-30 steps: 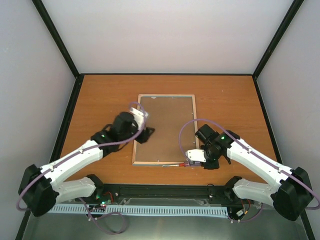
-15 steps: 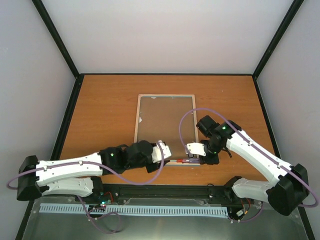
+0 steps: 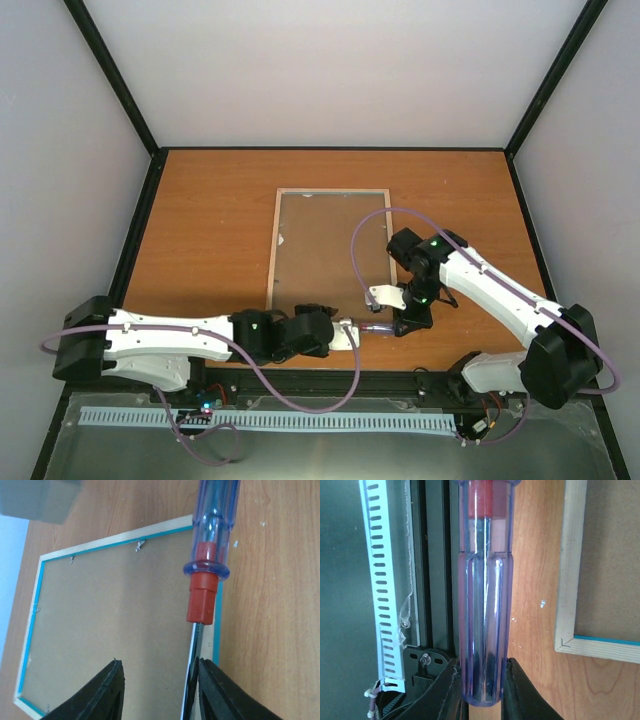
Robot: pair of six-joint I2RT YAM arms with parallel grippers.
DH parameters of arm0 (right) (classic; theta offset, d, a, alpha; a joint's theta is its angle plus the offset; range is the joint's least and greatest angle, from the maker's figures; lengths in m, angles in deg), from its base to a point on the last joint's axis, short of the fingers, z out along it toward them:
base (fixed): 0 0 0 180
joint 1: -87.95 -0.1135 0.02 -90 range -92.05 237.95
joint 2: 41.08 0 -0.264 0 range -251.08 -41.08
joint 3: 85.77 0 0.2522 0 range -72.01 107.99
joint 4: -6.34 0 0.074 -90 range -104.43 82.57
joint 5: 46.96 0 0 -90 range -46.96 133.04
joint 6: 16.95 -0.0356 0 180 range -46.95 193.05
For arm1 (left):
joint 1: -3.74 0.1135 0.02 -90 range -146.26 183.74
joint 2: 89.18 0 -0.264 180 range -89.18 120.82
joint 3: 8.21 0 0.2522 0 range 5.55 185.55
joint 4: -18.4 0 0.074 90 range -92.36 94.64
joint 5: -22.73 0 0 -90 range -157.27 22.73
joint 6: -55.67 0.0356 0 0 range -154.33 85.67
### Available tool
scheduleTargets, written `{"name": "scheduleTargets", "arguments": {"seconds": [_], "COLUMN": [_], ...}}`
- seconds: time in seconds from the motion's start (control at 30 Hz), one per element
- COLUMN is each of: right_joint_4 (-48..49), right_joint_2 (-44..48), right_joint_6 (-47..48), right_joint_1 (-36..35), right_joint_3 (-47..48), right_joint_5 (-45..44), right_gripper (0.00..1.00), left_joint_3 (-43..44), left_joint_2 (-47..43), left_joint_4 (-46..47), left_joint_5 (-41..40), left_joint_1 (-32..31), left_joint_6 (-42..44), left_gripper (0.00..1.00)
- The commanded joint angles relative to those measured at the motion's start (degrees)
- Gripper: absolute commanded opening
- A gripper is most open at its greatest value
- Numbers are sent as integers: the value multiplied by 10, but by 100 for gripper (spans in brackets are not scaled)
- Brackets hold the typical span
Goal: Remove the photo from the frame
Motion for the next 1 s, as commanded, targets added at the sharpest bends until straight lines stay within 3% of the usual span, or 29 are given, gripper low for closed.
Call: {"name": "scheduleTargets", "arguments": {"seconds": [0.0, 0.43, 0.6, 0.73, 0.97], "right_joint_4": [-20, -17, -13, 0, -5], "right_joint_2": [-4, -15, 20, 68, 73], "right_joint_6": [-5, -7, -9, 5, 44], "right_joint_1": [5, 6, 30, 81, 158], "right_joint_3": [20, 19, 37, 74, 134], "right_joint_5": [35, 49, 44, 69, 242], "right_gripper": [3, 6, 42, 55, 59], "left_joint_3": [21, 6, -8, -23, -75], "left_joint_2": [26, 40, 24, -38, -155], "left_joint_4": [11, 76, 84, 77, 157], "left_joint_5": [-46, -66, -53, 67, 322], "left_joint_1": [-12, -17, -11, 48, 182], "left_joint_6": [53, 80, 22, -80, -229], "left_gripper": [38, 4, 1, 1, 1]}}
